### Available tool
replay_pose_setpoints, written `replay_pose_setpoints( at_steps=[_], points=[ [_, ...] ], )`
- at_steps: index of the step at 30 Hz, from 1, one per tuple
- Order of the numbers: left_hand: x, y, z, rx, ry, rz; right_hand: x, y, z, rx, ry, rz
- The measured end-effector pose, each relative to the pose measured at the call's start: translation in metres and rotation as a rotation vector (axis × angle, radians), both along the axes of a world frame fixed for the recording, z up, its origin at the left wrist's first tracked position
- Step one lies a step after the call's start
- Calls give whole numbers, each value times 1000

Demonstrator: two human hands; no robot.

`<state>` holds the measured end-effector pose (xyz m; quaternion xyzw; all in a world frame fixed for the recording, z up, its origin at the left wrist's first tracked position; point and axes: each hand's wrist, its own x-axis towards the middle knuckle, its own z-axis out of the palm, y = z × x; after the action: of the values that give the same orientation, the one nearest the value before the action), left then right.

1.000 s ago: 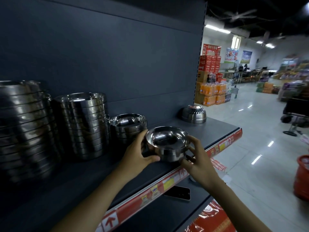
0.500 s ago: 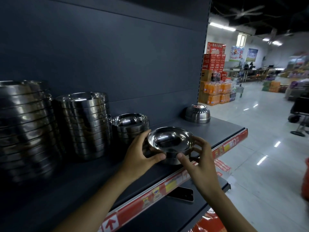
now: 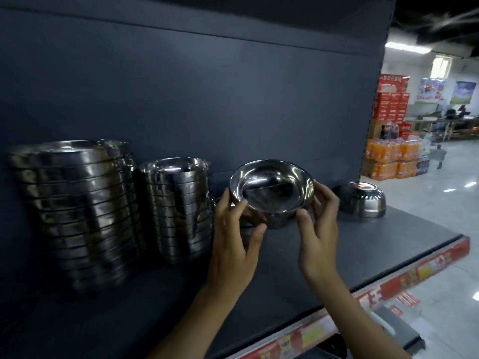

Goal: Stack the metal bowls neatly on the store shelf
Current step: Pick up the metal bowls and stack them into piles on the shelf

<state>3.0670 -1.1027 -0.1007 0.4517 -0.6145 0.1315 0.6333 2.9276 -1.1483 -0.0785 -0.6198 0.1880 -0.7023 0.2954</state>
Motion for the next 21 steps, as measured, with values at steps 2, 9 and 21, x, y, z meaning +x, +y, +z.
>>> replay_pose_setpoints(
  at_steps=[2,9,21],
  points=[
    [2,-1,1,37,-7,71,10,-15,7,3,-3,44],
    [4,-7,-3,100,-74,212,36,-67,4,112,75,144],
    [8,-18,-23,337,-143,444,36,-96,-24,359,262,214]
  ],
)
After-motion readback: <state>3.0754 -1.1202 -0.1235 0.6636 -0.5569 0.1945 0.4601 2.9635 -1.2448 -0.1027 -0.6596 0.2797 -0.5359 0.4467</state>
